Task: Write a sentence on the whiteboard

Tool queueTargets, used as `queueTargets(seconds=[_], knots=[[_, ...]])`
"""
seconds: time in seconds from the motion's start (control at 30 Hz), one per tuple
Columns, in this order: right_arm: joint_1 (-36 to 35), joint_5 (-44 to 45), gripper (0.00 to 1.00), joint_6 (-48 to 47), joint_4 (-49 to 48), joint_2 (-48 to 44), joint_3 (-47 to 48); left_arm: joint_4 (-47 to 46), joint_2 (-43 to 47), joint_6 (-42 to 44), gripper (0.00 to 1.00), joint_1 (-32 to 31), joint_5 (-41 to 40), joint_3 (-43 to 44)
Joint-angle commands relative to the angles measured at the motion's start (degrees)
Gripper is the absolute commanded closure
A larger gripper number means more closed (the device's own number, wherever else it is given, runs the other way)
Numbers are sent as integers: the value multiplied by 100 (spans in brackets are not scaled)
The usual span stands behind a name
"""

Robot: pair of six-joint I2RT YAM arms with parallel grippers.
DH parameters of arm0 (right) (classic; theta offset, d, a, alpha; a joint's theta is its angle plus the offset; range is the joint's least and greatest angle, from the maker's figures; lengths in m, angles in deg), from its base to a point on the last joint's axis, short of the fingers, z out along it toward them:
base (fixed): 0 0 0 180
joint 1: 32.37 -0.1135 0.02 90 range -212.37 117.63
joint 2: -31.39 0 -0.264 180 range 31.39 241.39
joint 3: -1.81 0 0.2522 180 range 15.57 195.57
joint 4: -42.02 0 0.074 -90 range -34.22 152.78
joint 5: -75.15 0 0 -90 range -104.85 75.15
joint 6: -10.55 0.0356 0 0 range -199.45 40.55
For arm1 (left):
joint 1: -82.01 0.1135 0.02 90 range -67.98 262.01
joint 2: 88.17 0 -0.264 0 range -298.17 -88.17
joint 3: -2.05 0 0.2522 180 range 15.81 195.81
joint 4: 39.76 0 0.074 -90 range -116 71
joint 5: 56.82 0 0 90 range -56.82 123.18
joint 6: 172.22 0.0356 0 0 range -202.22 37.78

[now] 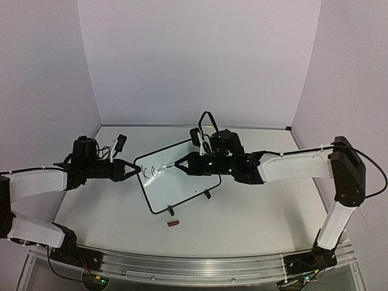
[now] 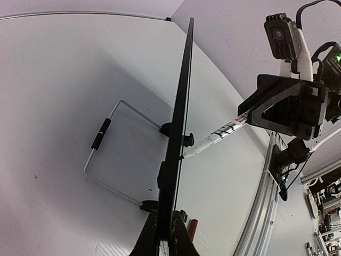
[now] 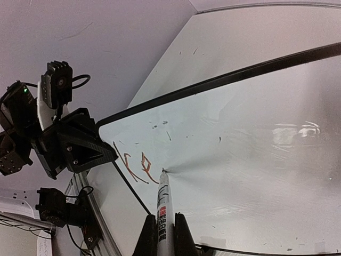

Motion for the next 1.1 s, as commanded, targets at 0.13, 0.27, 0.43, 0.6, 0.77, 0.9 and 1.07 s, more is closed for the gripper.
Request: queueTargets(seconds=[0.13, 0.27, 0.43, 0.6, 0.77, 0.9, 1.07], knots=[[22, 496, 100, -7, -180, -187, 20, 77, 58, 211, 100, 54, -341, 93], [29, 507, 100, -32, -180, -163, 90, 77, 42, 209, 100, 54, -339, 93], [32, 568, 100, -50, -180, -163, 156, 89, 59, 211, 100, 56, -341, 93], [46, 608, 100, -74, -188, -217, 179, 82, 57, 209, 100, 54, -341, 93], [46, 628, 100, -79, -217, -246, 200, 81, 48, 211, 100, 56, -337, 93], [52, 629, 100, -82, -248, -250, 208, 77, 41, 211, 100, 57, -341, 100], [53, 627, 100, -69, -323, -264, 217, 87, 38, 216, 100, 54, -338, 102]])
